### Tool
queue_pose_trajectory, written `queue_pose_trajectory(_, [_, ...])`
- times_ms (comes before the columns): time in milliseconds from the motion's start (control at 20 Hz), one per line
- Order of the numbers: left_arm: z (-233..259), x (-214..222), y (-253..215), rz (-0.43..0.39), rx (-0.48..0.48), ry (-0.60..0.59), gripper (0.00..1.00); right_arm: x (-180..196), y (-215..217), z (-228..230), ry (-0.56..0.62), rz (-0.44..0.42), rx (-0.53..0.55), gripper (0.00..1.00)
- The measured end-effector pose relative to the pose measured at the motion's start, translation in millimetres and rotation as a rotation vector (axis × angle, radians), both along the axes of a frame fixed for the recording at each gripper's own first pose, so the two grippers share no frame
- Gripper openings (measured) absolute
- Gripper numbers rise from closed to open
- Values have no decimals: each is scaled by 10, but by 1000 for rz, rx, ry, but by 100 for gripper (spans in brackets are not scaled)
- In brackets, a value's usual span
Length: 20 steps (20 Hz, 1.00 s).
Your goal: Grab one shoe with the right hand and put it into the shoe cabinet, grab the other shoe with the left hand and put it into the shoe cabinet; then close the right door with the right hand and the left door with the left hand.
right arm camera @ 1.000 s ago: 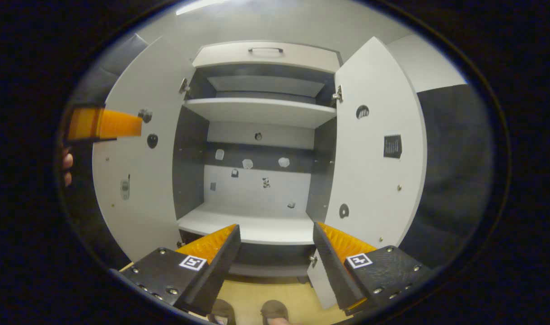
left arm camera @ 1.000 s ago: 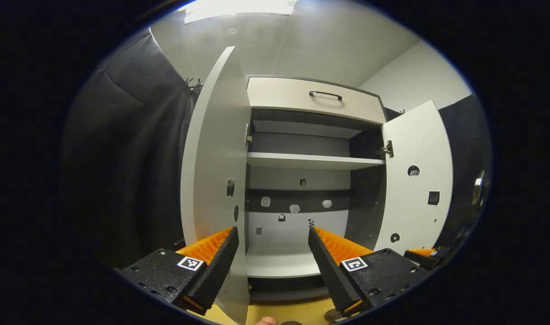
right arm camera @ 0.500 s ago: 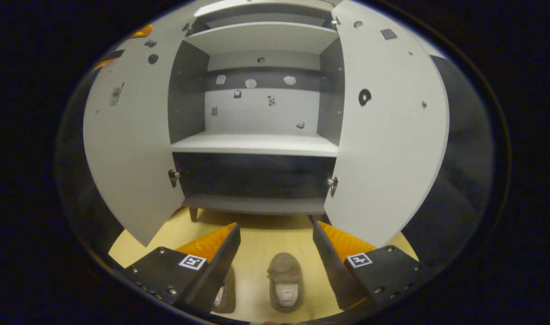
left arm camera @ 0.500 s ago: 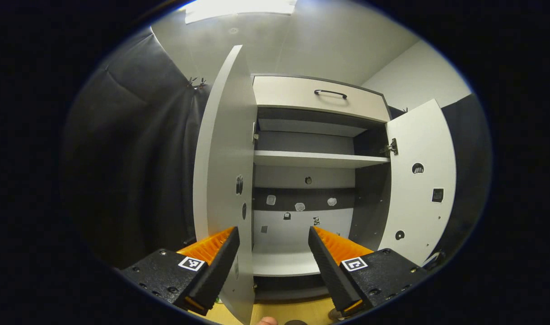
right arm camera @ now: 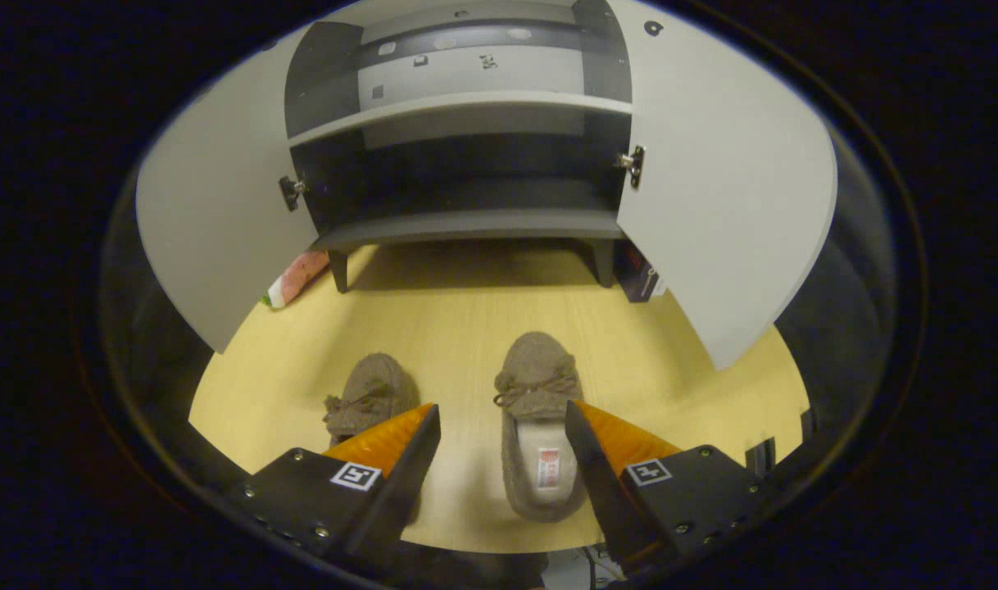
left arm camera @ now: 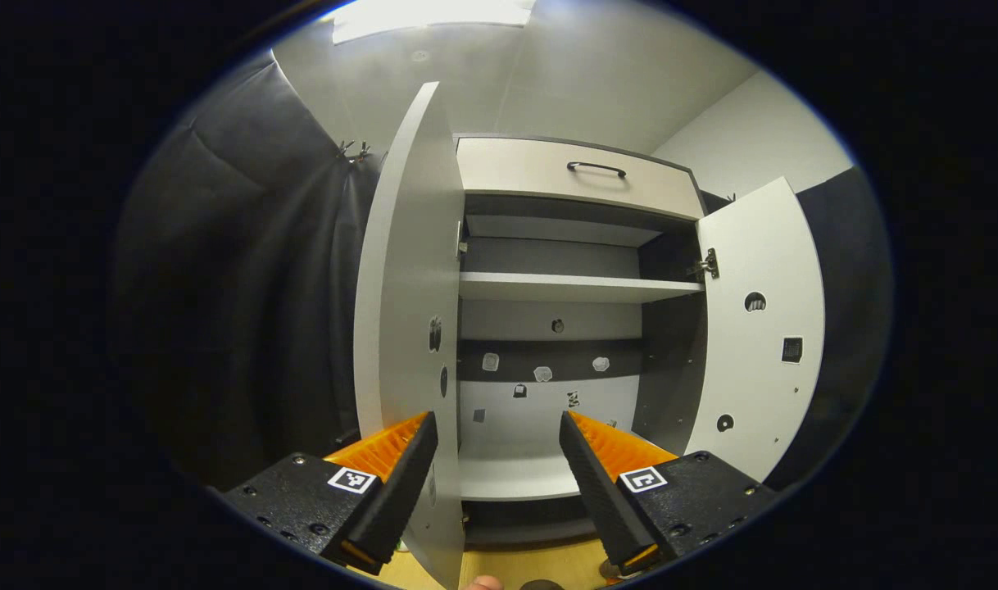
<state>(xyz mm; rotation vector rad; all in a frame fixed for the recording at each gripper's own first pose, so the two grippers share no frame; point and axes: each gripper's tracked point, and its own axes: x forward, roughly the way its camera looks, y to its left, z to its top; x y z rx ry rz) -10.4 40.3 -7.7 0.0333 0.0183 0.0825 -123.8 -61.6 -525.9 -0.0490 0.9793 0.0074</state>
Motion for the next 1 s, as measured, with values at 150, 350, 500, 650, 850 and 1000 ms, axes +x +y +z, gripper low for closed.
queue_pose_trajectory(150, [-14, -9, 3, 1, 2, 4, 92, -64, -14, -259, 50, 5, 9, 78])
queue_pose_trajectory(350, [-29, -11, 3, 1, 13, 9, 92, 6, -4, -557, 101, 28, -9, 68])
queue_pose_trajectory(500, [-45, -21, 5, 2, 10, 11, 92, 114, 90, -693, 113, 46, 0, 65])
queue_pose_trajectory(650, [-49, -28, 9, -2, 6, 13, 92, 204, 73, -816, 108, 43, -31, 63])
queue_pose_trajectory(850, [-46, -33, 14, 0, -3, 9, 92, 281, -136, -898, 95, -3, -96, 42])
queue_pose_trajectory(1000, [-50, -32, 14, 3, 2, 10, 92, 317, -87, -980, 97, -51, -61, 8])
